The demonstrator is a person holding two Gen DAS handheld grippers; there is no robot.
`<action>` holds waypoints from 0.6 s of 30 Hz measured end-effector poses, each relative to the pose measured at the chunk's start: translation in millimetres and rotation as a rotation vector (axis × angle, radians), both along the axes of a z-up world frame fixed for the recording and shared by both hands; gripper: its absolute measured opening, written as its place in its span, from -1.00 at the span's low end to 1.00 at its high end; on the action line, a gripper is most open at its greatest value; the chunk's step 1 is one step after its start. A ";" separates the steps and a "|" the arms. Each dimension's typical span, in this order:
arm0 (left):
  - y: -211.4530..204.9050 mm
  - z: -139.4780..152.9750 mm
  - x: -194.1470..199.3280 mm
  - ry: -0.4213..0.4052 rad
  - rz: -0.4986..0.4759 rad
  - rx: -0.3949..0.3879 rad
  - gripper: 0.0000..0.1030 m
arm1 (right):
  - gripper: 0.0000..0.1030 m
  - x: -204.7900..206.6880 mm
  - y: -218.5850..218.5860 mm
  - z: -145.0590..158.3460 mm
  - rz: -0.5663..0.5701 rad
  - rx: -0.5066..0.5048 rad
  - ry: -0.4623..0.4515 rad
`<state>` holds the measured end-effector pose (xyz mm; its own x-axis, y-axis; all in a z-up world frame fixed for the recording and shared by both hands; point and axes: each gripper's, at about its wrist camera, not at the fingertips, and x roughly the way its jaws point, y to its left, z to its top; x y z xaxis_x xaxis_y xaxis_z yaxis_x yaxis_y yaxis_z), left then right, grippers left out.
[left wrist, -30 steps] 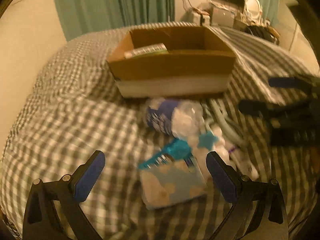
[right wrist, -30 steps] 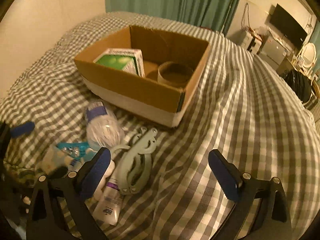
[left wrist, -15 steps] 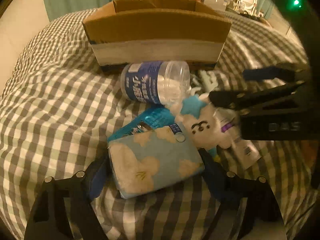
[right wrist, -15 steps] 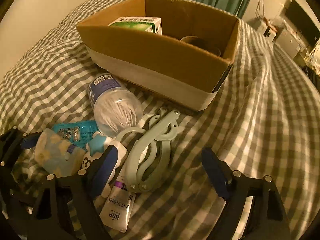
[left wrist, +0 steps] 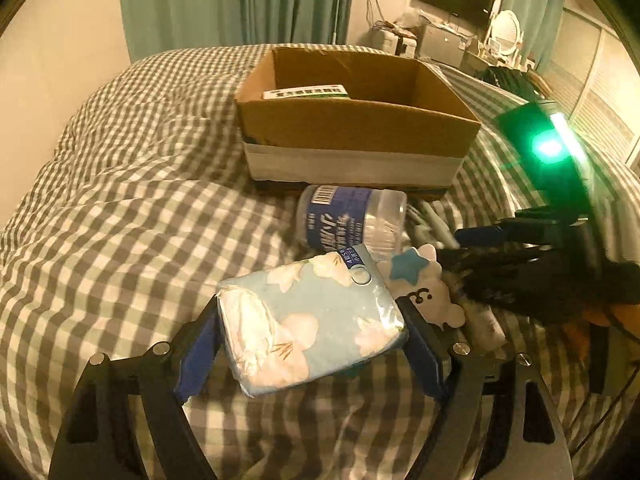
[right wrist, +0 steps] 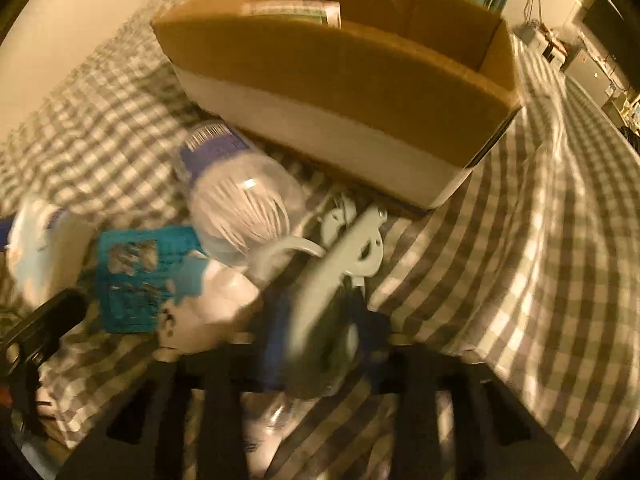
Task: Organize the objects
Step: 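Lower the tissue pack and green hanger into the cardboard box and release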
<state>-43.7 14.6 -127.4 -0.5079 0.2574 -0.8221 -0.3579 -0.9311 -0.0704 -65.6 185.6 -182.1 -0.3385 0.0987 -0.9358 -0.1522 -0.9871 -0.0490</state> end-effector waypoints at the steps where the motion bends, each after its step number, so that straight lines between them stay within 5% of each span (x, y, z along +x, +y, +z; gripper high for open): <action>1: -2.3 0.9 -0.3 0.002 0.005 0.001 0.64 | -0.68 2.4 -0.7 5.6 -0.003 0.015 0.017; 10: -11.4 11.5 -8.1 0.021 0.034 0.013 0.64 | -0.81 10.3 8.0 35.3 -0.031 0.017 0.099; 18: -5.0 53.0 -25.2 0.112 0.015 0.030 0.63 | -0.83 12.5 10.9 96.9 -0.012 0.006 0.234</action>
<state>-69.0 9.6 -74.4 -0.5999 0.2726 -0.7522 -0.3510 -0.9345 -0.0588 -53.0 196.4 -85.2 -0.5449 0.1089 -0.8314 -0.1715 -0.9851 -0.0166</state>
